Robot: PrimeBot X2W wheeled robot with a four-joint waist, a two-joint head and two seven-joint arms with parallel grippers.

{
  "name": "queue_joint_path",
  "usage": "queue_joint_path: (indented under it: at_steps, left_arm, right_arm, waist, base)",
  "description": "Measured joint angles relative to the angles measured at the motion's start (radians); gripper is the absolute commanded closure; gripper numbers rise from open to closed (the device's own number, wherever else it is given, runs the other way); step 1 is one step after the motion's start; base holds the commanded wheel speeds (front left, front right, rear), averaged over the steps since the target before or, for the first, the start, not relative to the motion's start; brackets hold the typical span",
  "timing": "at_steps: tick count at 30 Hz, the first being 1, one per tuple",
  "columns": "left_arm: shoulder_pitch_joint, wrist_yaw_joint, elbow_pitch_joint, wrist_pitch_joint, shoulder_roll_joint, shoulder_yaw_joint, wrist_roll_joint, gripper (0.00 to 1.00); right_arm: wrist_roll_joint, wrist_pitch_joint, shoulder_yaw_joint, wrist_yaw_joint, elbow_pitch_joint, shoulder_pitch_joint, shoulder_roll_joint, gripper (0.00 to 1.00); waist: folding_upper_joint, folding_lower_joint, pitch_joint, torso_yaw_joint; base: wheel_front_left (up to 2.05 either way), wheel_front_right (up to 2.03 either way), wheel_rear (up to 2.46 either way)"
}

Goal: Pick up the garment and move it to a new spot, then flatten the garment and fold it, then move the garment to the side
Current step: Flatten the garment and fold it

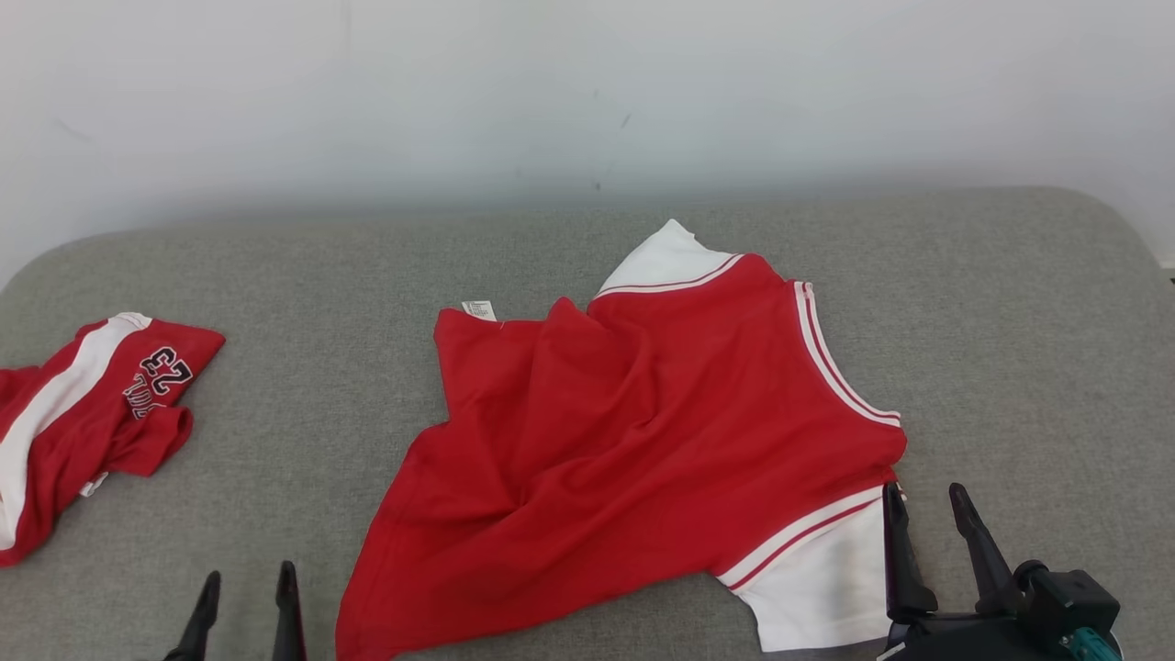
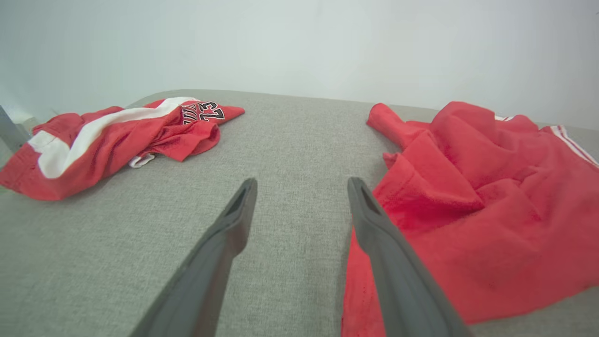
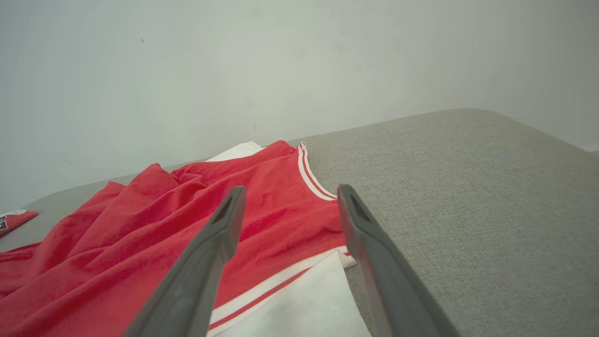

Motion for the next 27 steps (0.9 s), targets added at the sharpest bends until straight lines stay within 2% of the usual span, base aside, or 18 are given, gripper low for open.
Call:
queue_joint_path:
  at_steps: [5, 13, 27]
  left_arm:
    - [0.029, -0.006, -0.056, 0.000, -0.054, 0.097, 0.056, 0.00]
    - [0.071, -0.050, -0.085, 0.000, -0.119, 0.203, 0.136, 0.00]
    - [0.105, -0.103, -0.090, 0.000, -0.168, 0.267, 0.236, 0.00]
  right_arm:
    - [-0.001, 0.000, -0.003, 0.000, -0.002, 0.007, 0.001, 0.00]
    - [-0.001, 0.000, -0.007, 0.000, -0.008, 0.020, 0.000, 0.00]
    - [-0.033, 0.000, -0.013, 0.000, -0.018, 0.083, 0.000, 0.00]
  waist:
    - [0.0000, 0.0000, -0.010, -0.003]
    - [0.0000, 0.0000, -0.030, -0.018]
    - [0.0000, 0.0000, -0.065, -0.036]
  base:
    - [0.00, 0.00, 0.00]
    - [0.00, 0.00, 0.00]
    - [0.00, 0.00, 0.00]
